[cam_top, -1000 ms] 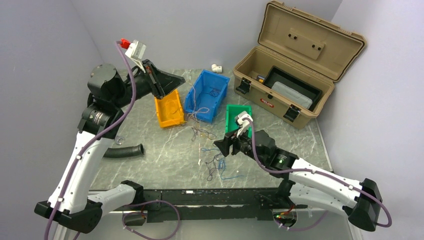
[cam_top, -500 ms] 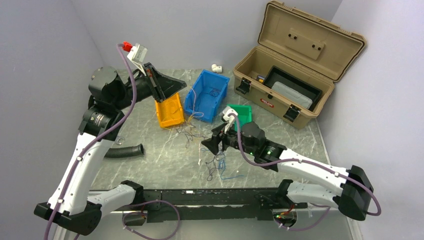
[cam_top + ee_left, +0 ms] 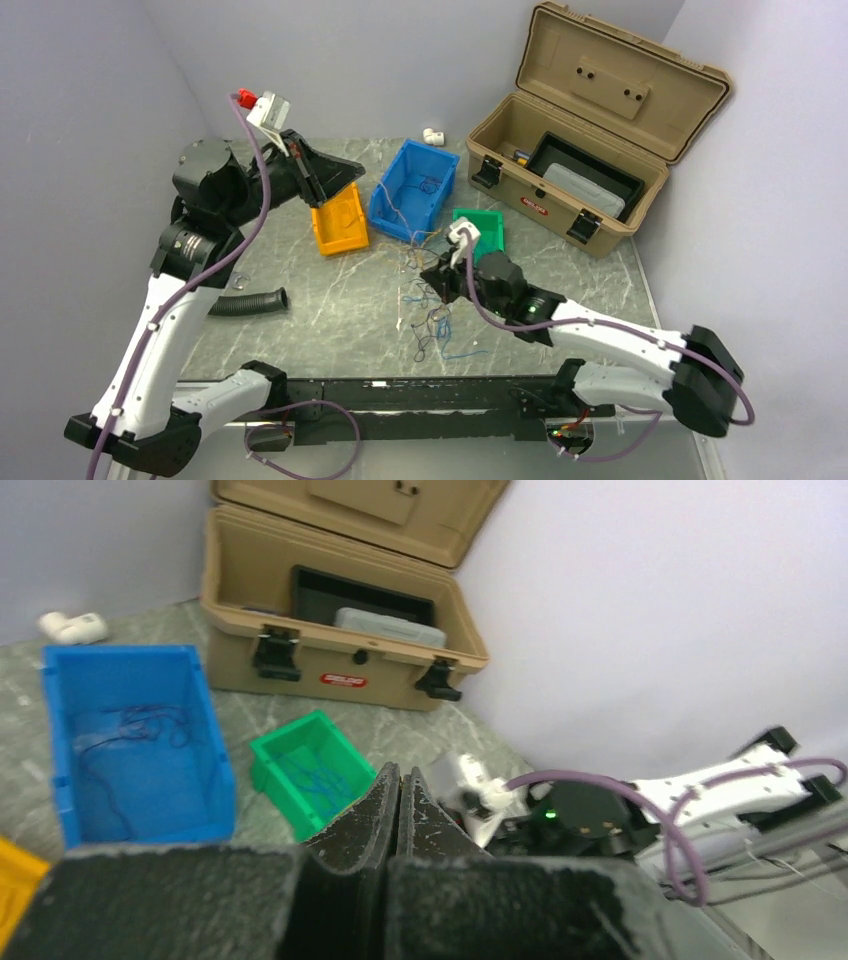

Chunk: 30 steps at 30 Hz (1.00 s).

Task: Untangle the cables

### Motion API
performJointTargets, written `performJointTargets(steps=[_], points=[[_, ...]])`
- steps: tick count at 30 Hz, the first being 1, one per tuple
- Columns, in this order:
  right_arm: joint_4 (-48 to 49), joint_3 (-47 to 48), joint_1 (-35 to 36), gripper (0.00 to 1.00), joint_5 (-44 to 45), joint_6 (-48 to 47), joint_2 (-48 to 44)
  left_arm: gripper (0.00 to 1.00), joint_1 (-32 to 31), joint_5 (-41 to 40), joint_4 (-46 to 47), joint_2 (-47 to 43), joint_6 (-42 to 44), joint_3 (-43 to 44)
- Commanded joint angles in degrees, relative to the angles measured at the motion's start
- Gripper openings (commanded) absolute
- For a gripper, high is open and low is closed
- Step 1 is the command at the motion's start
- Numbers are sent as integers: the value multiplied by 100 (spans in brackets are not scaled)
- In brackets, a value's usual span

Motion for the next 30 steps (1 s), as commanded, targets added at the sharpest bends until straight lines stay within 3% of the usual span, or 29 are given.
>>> performJointTargets(steps=[1, 5, 8, 18, 23, 30], points=[[-528, -371, -28, 0, 1241, 561, -1025, 0, 18, -1111, -511, -326, 547, 69], [-2588, -269, -83, 0, 2773, 1733, -1720, 0, 33, -2910, -1358, -567, 908, -93], [-4078, -174, -152, 0, 3365, 2478, -2183, 0, 102, -3981, -1772, -768, 1149, -418], [-6078, 119, -257, 0, 4873, 4088, -3315, 0, 364, -5808, -1987, -1167, 1079, -1533], [-5563, 211, -260, 0, 4847, 3465, -3643, 0, 411, -5539, -1832, -1306, 1101, -1729], [-5086, 456, -258, 0, 4111, 2680, -3593, 0, 407, -3771, -1003, -1527, 1393, -2132]])
